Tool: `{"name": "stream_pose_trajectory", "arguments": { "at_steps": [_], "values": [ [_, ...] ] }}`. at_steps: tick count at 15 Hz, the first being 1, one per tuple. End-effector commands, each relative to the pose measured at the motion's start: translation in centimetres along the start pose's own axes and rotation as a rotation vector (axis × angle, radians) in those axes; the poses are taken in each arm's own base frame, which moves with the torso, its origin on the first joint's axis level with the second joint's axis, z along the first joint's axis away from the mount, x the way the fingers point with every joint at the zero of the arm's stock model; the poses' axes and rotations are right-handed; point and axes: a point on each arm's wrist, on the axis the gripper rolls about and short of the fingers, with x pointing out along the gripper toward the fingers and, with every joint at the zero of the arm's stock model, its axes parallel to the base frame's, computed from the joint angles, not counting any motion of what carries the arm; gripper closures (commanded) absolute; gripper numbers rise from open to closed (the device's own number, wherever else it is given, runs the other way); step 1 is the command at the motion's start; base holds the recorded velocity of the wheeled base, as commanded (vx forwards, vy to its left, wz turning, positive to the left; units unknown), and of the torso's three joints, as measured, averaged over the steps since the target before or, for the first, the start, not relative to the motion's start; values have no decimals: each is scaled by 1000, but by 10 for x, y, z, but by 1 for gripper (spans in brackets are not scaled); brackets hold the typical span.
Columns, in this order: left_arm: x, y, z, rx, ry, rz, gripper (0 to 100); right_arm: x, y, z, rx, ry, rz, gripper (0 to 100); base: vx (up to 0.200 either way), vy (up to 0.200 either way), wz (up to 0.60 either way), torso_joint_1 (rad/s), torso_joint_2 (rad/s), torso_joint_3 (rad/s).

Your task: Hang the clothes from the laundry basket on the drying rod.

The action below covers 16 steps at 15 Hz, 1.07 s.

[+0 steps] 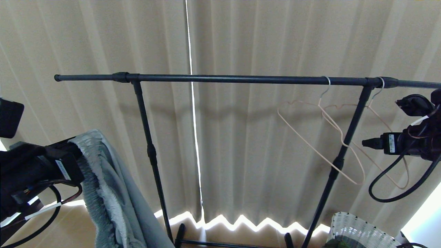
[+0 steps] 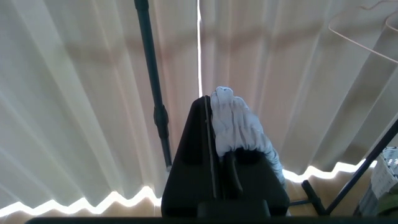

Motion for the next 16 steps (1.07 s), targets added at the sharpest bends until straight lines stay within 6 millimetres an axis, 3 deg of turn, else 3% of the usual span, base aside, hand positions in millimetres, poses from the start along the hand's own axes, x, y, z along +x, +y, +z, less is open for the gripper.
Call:
{"name": "stream_pose_trajectory", "arguments": {
  "at_steps": [1,16],
  "values": [
    [0,0,0,1,0,0,100,7,0,-2,-1,19,1,0,0,0,0,0,0,0],
    [0,0,0,1,-2,0,100,27,4,8,-10,-35,7,0,0,0,0,0,0,0]
  ]
}}
